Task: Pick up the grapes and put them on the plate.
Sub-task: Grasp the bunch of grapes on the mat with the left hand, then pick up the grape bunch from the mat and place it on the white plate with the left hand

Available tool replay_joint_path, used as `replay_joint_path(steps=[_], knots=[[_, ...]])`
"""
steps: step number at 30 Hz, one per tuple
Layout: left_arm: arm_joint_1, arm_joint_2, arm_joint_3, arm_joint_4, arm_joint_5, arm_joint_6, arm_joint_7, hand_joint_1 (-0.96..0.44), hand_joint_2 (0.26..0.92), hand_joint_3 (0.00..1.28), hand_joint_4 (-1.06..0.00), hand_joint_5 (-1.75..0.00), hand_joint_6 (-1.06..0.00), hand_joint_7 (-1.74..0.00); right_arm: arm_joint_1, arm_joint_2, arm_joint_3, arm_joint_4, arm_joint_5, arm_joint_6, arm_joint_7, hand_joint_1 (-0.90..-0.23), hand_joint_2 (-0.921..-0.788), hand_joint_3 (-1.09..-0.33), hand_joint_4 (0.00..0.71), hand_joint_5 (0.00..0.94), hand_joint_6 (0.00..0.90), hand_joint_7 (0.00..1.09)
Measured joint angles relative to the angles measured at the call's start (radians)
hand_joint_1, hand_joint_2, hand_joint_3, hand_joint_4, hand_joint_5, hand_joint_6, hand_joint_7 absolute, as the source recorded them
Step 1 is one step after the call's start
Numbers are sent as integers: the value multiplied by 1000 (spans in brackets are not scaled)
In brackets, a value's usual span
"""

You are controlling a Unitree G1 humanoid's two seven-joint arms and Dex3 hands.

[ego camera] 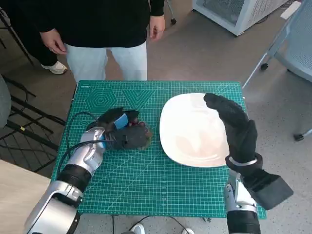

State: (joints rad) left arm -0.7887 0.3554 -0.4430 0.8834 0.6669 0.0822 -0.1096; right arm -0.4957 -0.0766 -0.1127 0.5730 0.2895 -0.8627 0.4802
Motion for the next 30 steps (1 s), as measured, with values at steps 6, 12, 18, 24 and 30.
replay_joint_path(steps=[6, 12, 18, 24, 30], knots=[[22, 7, -16, -53, 9, 2, 14, 3, 919, 115, -612, -1401, -632, -992, -1, -1, -3, 7, 1, -1, 0, -693, -921, -717, 347, 4, 4, 571], [31, 12, -16, -79, 3, 0, 12, 2, 921, 128, -596, -1415, -612, -1027, -4, -1, -6, 14, 2, -1, 0, -691, -921, -715, 348, 4, 6, 568], [33, 17, -16, -85, 2, -6, 18, 3, 921, 153, -562, -1455, -592, -1044, -6, -1, -7, 14, 2, -2, 0, -691, -921, -713, 349, 4, 8, 564], [33, 19, -16, -81, -1, -11, 20, 2, 921, 164, -560, -1437, -565, -1092, -7, -1, -9, 14, 1, -8, 0, -690, -921, -711, 350, 4, 12, 560], [33, 20, -16, -74, -3, -20, 23, 2, 920, 167, -566, -1397, -543, -1148, -7, -1, -10, 14, 1, -12, 0, -691, -921, -708, 351, 4, 17, 554]])
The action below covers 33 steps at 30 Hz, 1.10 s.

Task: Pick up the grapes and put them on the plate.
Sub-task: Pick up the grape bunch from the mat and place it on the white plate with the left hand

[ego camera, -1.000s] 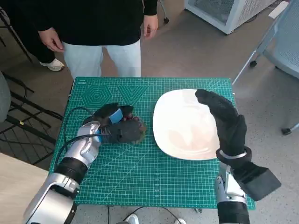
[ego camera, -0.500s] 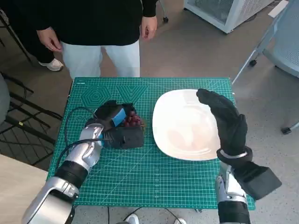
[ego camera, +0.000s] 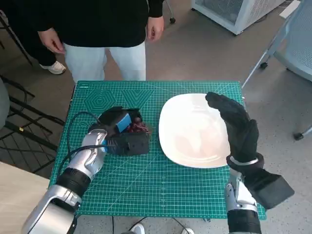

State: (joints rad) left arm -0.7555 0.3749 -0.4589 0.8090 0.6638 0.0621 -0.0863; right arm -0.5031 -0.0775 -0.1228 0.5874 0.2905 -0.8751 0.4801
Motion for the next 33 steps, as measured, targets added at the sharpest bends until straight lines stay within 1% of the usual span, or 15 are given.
replay_joint_path(steps=[7, 11, 16, 22, 29, 33], knots=[[0, 0, 0, 3, -1, -3, 0, 2, 921, 190, -544, -1410, -512, -1188, 0, 0, -2, 0, 0, -7, 0, -692, -921, -706, 352, 4, 22, 546], [-1, 0, 0, 3, -1, -4, -1, 2, 921, 198, -536, -1431, -503, -1184, 0, 0, -3, 1, 0, -11, 0, -693, -921, -706, 352, 4, 24, 542], [-3, 0, 0, 3, 0, -4, -3, 2, 921, 200, -548, -1394, -481, -1231, 0, 0, -5, 1, 0, -14, 0, -694, -921, -708, 352, 4, 27, 536], [-3, 4, 0, -11, 0, 2, -17, 2, 921, 200, -557, -1386, -472, -1239, 0, 0, -7, 6, 2, -17, 0, -697, -921, -707, 352, 3, 31, 528], [19, 23, 1, -119, 2, 43, -69, 2, 921, 200, -559, -1351, -464, -1278, -1, -1, -14, 15, 20, -20, 6, -698, -921, -706, 351, 2, 36, 515], [41, 39, 5, -209, 3, 64, -95, 2, 921, 204, -552, -1374, -468, -1259, -4, -2, -20, 25, 24, -21, 13, -696, -921, -705, 350, 2, 40, 508]])
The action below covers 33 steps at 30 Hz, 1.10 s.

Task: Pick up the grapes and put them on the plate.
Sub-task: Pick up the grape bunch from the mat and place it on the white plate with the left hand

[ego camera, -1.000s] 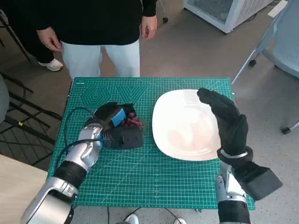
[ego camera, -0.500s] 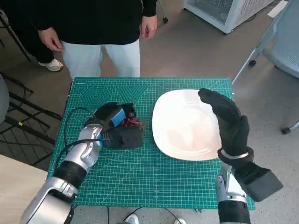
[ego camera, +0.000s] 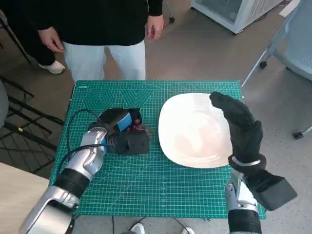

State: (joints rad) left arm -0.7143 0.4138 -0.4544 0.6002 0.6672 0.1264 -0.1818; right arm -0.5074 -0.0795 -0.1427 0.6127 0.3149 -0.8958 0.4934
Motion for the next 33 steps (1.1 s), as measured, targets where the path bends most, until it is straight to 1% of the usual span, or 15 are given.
replay_joint_path(steps=[4, 12, 15, 20, 25, 29, 33], knots=[[20, 21, 13, -101, 2, 11, -19, 2, 921, 202, -554, -1374, -472, -1252, -5, -1, -7, 8, 5, 0, 8, -696, -921, -703, 350, 1, 44, 500], [57, 64, 52, -303, 12, 37, -41, 2, 921, 216, -544, -1309, -442, -1353, -11, 0, -14, 16, 6, -4, 12, -695, -921, -699, 351, 2, 55, 484], [70, 75, 66, -365, 21, 44, -46, 3, 921, 215, -557, -1297, -431, -1362, -13, 1, -14, 19, 6, -8, 12, -694, -921, -698, 352, 2, 59, 478], [97, 94, 93, -459, 36, 48, -49, 2, 921, 188, -612, -1269, -441, -1318, -16, 2, -16, 27, 6, -17, 12, -694, -921, -697, 352, 2, 65, 467], [117, 99, 119, -519, 41, 50, -49, 2, 921, 167, -641, -1265, -461, -1270, -17, 3, -17, 36, 9, -20, 13, -695, -921, -695, 353, 2, 82, 436], [127, 100, 134, -546, 41, 49, -49, 2, 921, 161, -646, -1284, -476, -1232, -17, 5, -16, 37, 16, -21, 13, -699, -921, -692, 354, 2, 96, 412], [131, 100, 146, -554, 41, 49, -49, 2, 921, 164, -628, -1326, -493, -1193, -17, 7, -16, 37, 17, -24, 13, -701, -921, -691, 355, 2, 101, 403]])
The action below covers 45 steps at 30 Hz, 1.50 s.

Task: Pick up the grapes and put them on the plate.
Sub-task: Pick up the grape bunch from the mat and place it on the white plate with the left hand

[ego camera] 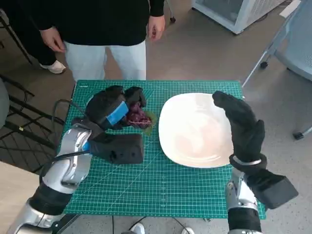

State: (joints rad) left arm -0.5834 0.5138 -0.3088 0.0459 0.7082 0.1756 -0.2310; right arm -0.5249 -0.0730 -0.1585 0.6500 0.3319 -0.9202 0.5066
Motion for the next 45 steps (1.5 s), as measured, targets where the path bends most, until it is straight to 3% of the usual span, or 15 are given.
replay_joint_path(steps=[12, 22, 28, 36, 41, 45], knots=[[-14, -28, -13, -32, 4, 29, -76, 2, 921, 172, -608, -1369, -500, -1168, 0, 1, -1, 1, 1, -5, 0, -696, -921, -687, 357, 2, 113, 384], [-140, -126, -94, 4, 40, 45, -151, 2, 921, 147, -634, -1320, -521, -1168, -2, 0, -8, -2, 5, -6, 0, -698, -921, -687, 356, 1, 124, 370], [-271, -203, -144, 143, 40, -3, -146, 2, 921, 173, -584, -1345, -507, -1214, -2, -3, -15, -14, 15, -4, 0, -696, -921, -684, 358, 2, 143, 363], [-404, -299, -195, 394, 37, -67, -123, 7, 921, 203, -508, -1516, -541, -1091, 8, -7, -26, -44, 21, 6, 0, -697, -921, -673, 357, 1, 181, 321], [-470, -355, -219, 536, 33, -93, -123, 4, 921, 235, -464, -1436, -480, -1294, 24, -7, -32, -68, 21, 15, -2, -699, -921, -665, 357, 1, 192, 305], [-520, -396, -231, 637, 28, -108, -126, 3, 921, 223, -476, -1386, -483, -1332, 37, -6, -34, -88, 20, 21, -7, -699, -921, -663, 358, 1, 197, 299]])
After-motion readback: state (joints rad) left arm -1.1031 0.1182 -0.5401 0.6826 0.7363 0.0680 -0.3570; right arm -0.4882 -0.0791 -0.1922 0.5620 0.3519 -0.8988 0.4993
